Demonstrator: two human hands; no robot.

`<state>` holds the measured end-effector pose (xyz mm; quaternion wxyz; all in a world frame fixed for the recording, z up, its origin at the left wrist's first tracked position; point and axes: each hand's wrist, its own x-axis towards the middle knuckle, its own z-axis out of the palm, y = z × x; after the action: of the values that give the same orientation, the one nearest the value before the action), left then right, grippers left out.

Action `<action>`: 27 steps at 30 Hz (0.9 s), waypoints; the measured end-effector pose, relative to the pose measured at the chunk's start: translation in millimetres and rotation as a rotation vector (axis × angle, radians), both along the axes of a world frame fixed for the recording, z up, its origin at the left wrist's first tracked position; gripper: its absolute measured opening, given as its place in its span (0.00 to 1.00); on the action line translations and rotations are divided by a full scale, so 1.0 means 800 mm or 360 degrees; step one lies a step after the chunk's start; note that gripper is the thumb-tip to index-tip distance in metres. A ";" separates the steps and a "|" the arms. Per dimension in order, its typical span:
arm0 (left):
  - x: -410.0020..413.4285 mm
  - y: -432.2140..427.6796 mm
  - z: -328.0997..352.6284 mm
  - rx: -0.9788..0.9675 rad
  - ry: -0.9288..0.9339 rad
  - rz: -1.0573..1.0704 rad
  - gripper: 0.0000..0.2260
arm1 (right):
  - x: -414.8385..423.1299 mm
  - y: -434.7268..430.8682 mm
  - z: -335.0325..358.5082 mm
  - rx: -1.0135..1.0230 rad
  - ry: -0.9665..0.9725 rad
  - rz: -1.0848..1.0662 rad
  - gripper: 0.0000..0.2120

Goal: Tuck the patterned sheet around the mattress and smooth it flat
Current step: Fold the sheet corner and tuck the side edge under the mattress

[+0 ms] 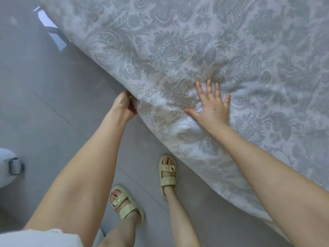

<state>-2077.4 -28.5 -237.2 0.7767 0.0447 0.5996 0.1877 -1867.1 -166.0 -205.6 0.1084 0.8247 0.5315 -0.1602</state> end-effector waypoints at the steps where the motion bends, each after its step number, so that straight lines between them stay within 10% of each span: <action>1: -0.004 0.000 0.008 -0.0010 -0.0047 0.0008 0.09 | 0.000 0.001 0.002 -0.0013 0.0009 -0.0004 0.41; 6: -0.038 0.003 0.062 0.0060 -0.0098 0.0095 0.09 | 0.000 0.010 0.013 -0.0133 0.0074 -0.0040 0.41; 14: -0.089 -0.032 0.175 0.0861 0.0688 -0.0158 0.17 | 0.001 0.023 0.020 -0.0242 0.0135 -0.0136 0.41; 27: -0.138 0.108 0.115 0.0576 0.0850 -0.0170 0.12 | 0.005 0.038 0.028 -0.0359 0.0161 -0.0203 0.42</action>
<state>-2187.5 58.1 -145.1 0.5801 0.2611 0.7359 0.2319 -1862.8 -135.9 -183.0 0.1632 0.8301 0.4615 -0.2670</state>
